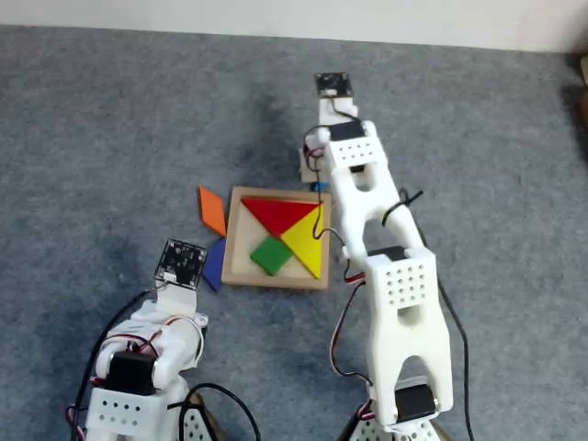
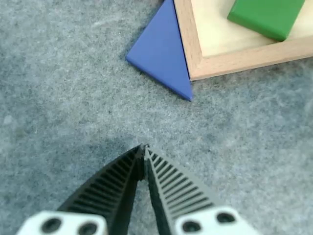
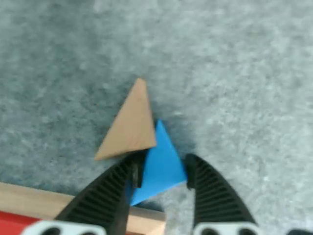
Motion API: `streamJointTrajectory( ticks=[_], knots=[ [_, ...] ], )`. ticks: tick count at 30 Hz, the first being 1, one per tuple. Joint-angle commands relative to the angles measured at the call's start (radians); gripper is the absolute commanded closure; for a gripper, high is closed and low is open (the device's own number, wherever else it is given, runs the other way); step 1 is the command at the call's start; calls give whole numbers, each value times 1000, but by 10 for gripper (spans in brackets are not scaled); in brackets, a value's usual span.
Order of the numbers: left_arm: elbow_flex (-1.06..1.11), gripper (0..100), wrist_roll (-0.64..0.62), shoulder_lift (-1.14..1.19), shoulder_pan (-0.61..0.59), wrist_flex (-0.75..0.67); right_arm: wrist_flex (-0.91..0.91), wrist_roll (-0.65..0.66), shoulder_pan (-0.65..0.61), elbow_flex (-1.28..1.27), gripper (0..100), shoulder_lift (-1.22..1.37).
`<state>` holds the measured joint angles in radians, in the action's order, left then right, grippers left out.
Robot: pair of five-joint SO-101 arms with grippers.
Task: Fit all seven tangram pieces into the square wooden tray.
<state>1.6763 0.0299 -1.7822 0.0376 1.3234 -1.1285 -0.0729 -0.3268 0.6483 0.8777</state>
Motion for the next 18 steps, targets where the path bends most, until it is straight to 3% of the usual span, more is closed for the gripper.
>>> streamJointTrajectory(
  ticks=[1, 18],
  knots=[
    [19, 993, 8, -33, -8, 5, -33, -3, 7, 24, 972, -2],
    [19, 993, 8, -33, -8, 5, -418, 269, 18, 427, 976, -53]
  ],
)
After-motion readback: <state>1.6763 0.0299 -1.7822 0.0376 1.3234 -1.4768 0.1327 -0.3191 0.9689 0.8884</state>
